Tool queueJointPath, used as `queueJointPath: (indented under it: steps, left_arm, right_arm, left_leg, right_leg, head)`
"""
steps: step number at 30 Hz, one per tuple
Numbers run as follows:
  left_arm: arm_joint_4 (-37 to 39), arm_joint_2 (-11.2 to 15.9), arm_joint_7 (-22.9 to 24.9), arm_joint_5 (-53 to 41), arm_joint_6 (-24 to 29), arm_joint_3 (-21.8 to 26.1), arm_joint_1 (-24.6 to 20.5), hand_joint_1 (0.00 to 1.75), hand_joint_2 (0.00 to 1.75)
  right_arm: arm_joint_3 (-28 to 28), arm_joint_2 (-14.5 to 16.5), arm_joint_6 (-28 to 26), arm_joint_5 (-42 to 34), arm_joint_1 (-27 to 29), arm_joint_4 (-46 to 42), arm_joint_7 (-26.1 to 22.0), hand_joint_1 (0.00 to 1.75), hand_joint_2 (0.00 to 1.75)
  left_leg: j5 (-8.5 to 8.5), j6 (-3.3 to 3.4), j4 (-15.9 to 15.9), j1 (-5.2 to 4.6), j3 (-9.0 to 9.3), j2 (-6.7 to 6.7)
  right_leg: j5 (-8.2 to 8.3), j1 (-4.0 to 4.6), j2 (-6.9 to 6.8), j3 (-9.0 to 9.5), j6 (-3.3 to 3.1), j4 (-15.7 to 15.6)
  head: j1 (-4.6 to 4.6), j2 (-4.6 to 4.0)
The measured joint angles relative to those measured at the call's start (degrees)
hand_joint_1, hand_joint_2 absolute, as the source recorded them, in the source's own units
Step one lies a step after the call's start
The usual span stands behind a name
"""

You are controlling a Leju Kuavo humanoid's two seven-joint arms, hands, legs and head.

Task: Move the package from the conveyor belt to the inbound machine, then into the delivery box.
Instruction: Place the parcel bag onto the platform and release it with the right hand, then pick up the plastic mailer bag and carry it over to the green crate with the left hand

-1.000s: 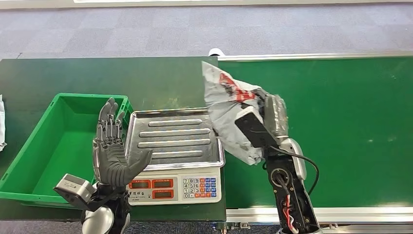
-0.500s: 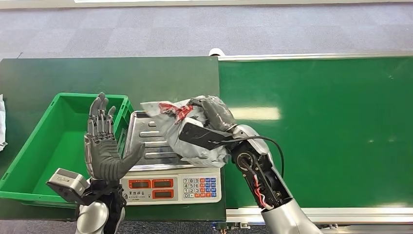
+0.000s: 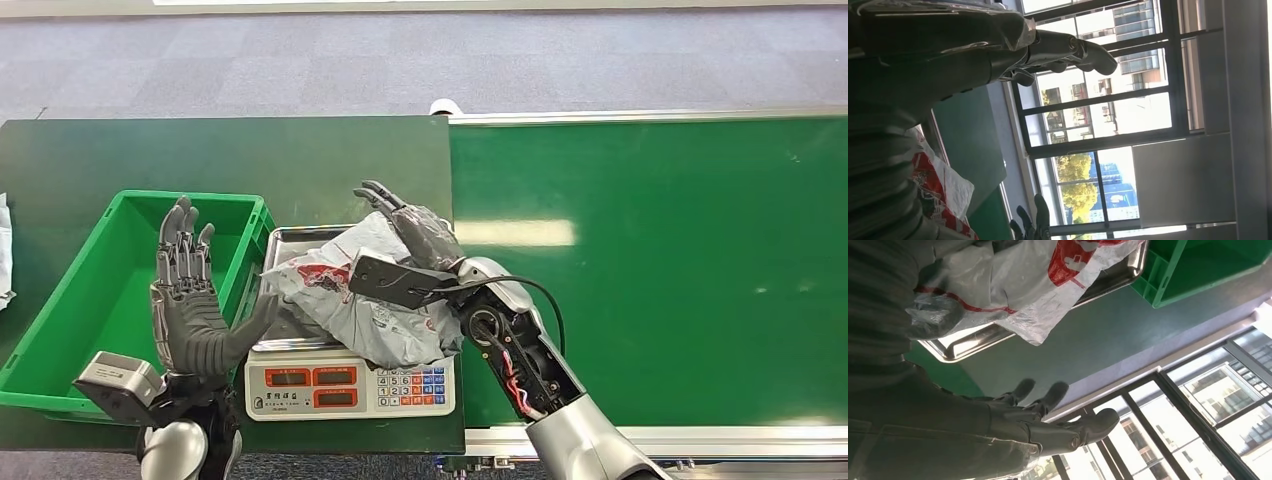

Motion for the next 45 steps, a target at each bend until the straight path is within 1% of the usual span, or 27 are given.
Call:
queueJointPath:
  steps: [7, 9, 12, 15, 19, 22, 26, 27, 29, 30, 31, 33, 34, 38, 45]
  left_arm:
    - [-0.23, -0.44, 2.53, -0.35, -0.57, 0.58, 1.37, 0.00, 1.75]
    - [-0.12, -0.52, 4.13, -1.06, -0.88, 0.60, 1.47, 0.00, 1.75]
    - [0.97, -0.57, 8.34, -3.64, -1.79, 0.21, 1.20, 0.00, 1.75]
    - [3.68, -0.57, 12.14, -6.90, -2.88, -1.10, -0.14, 0.00, 1.75]
    - [8.49, -0.57, 16.26, -13.32, -3.96, -4.02, -2.65, 0.00, 1.75]
    - [11.35, -0.54, 18.23, -17.28, -4.48, -6.14, -4.13, 0.00, 1.75]
    - [16.31, -0.60, 22.85, -27.70, -4.51, -9.56, -7.35, 0.00, 1.75]
    - [17.93, -0.70, 24.38, -31.07, -3.63, -10.57, -8.48, 0.24, 1.75]
    - [21.48, -0.97, 28.35, -38.93, -0.47, -12.62, -11.05, 1.04, 1.75]
    - [23.30, -1.12, 30.26, -42.68, 1.21, -13.56, -12.40, 1.47, 1.75]
    - [25.18, -1.27, 31.86, -45.82, 2.53, -14.43, -13.68, 1.64, 1.75]
    - [28.82, -1.63, 33.84, -49.76, 3.94, -15.84, -15.97, 1.67, 1.75]
    - [30.50, -1.81, 34.42, -50.86, 4.28, -16.39, -16.89, 1.66, 1.75]
    - [35.28, -2.30, 35.55, -53.32, 5.05, -17.65, -19.51, 1.66, 1.75]
    - [38.61, -2.76, 36.03, -54.58, 5.54, -18.29, -21.70, 1.74, 1.75]
  right_arm:
    - [-2.08, -1.42, -4.41, -3.00, 6.74, -12.34, 1.42, 0.00, 1.75]
    - [-3.24, -1.79, -6.92, -5.29, 8.74, -16.02, 0.43, 0.00, 1.75]
    - [-5.43, -2.54, -10.90, -8.86, 12.27, -22.01, -2.41, 0.00, 1.75]
    - [-7.36, -3.26, -14.50, -10.00, 15.95, -27.51, -5.73, 0.00, 1.75]
    - [-9.19, -3.62, -19.76, -11.32, 19.84, -33.18, -10.12, 0.00, 1.75]
    - [-10.02, -3.81, -21.28, -12.12, 21.51, -35.92, -11.32, 0.00, 1.75]
    - [-10.18, -3.84, -22.27, -12.37, 22.77, -38.37, -12.08, 0.00, 1.75]
    - [-10.11, -3.82, -22.32, -12.25, 22.98, -38.85, -12.14, 0.00, 1.75]
    - [-9.83, -3.74, -22.13, -11.70, 23.38, -39.81, -12.35, 0.00, 1.75]
    - [-9.65, -3.66, -21.91, -11.39, 23.56, -40.29, -12.47, 0.00, 1.75]
    - [-9.48, -3.54, -21.58, -11.15, 23.70, -40.80, -12.56, 0.00, 1.75]
    - [-9.26, -3.28, -20.85, -10.96, 23.81, -41.72, -12.60, 0.00, 1.75]
    - [-9.21, -3.16, -20.54, -10.95, 23.82, -42.10, -12.60, 0.00, 1.75]
    - [-9.24, -2.88, -19.67, -11.87, 23.80, -42.94, -13.21, 0.00, 1.75]
    - [-9.28, -2.86, -19.27, -12.74, 23.81, -43.24, -14.15, 0.00, 1.75]
  left_leg:
    - [-0.02, 0.00, 0.00, 0.00, -0.03, 0.03]
    - [-0.02, 0.00, 0.00, 0.00, -0.02, 0.00]
    - [-0.02, 0.00, 0.00, -0.01, -0.02, -0.01]
    - [-0.02, 0.00, 0.01, -0.02, -0.01, 0.00]
    - [-0.02, 0.00, 0.01, -0.02, 0.00, 0.03]
    - [-0.02, 0.00, 0.01, -0.02, 0.00, 0.10]
    - [-0.02, 0.00, 0.01, -0.01, 0.00, 0.03]
    - [-0.02, 0.00, 0.01, -0.01, 0.00, 0.04]
    - [-0.01, 0.00, 0.01, -0.02, 0.01, 0.04]
    - [-0.01, 0.00, 0.01, -0.02, 0.01, 0.03]
    - [-0.01, 0.00, 0.01, -0.02, 0.01, 0.03]
    - [-0.01, 0.00, 0.01, -0.02, 0.01, 0.03]
    - [-0.01, 0.00, 0.01, -0.02, 0.01, 0.04]
    - [-0.01, 0.00, 0.01, -0.02, 0.01, 0.03]
    - [-0.01, 0.00, 0.01, -0.02, 0.02, 0.02]
  right_leg:
    - [-0.01, 0.00, 0.03, -0.06, 0.00, -0.01]
    - [-0.02, -0.01, 0.00, -0.06, 0.00, -0.03]
    - [-0.02, -0.01, -0.01, -0.04, 0.00, -0.04]
    - [-0.01, -0.02, 0.00, -0.05, 0.00, -0.04]
    - [-0.01, -0.02, 0.04, -0.03, 0.00, -0.04]
    - [0.00, -0.02, 0.14, -0.06, -0.01, -0.04]
    - [0.00, -0.02, 0.12, -0.05, -0.01, -0.04]
    - [0.00, -0.02, 0.12, -0.04, 0.00, -0.04]
    - [0.01, -0.02, 0.12, -0.03, 0.00, -0.04]
    - [0.01, -0.02, 0.12, -0.02, 0.01, -0.04]
    - [0.01, -0.02, 0.12, -0.01, 0.01, -0.04]
    - [0.02, -0.02, 0.12, -0.01, 0.01, -0.04]
    - [0.02, -0.02, 0.12, 0.00, 0.01, -0.04]
    - [0.02, -0.02, 0.12, -0.01, 0.01, -0.04]
    - [0.02, -0.02, 0.11, 0.03, 0.01, -0.04]
  head:
    - [-0.01, 0.00]
    - [0.01, 0.00]
    - [0.01, 0.00]
    - [0.00, 0.00]
    - [-0.01, 0.00]
    - [-0.01, -0.01]
    - [-0.02, 0.00]
    - [-0.01, 0.00]
    - [0.00, 0.00]
    - [0.00, 0.00]
    - [0.01, 0.00]
    - [0.00, 0.00]
    - [0.00, -0.01]
    - [-0.02, 0.00]
    - [-0.01, 0.00]
